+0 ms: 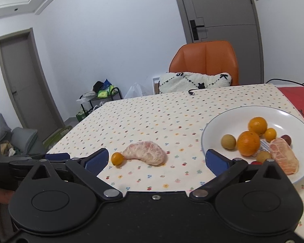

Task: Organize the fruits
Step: 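Move both open grippers back toward the small orange and grapefruit segment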

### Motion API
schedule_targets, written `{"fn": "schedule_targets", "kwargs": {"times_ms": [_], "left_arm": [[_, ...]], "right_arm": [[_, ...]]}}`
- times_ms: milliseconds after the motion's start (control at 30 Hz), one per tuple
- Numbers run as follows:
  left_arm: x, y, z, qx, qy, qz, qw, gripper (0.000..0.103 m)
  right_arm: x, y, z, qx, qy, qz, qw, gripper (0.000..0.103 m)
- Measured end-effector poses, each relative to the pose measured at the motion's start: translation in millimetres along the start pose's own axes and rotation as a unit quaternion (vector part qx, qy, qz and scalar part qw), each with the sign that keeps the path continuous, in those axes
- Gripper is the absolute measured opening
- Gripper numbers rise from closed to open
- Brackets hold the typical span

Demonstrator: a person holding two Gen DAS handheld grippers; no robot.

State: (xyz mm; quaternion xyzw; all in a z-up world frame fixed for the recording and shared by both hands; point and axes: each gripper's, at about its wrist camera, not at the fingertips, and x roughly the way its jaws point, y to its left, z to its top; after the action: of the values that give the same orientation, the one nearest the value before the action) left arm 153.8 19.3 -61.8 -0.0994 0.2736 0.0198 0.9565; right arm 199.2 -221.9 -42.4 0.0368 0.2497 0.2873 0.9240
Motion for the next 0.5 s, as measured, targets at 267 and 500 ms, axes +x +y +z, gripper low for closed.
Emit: {"fn": "schedule_targets", "kwargs": {"times_ms": [267,500], "left_arm": [[2,9,-2,0.018,0.009,-0.011,0.9997,0.096],[11,13,-3,0.031,0.017,-0.015,0.9992,0.094]], "right_arm": [[13,15,2,-0.018,0.020,-0.004,1.000,0.103],[30,23,3,-0.037,0.041,-0.008,0.998,0.103]]}}
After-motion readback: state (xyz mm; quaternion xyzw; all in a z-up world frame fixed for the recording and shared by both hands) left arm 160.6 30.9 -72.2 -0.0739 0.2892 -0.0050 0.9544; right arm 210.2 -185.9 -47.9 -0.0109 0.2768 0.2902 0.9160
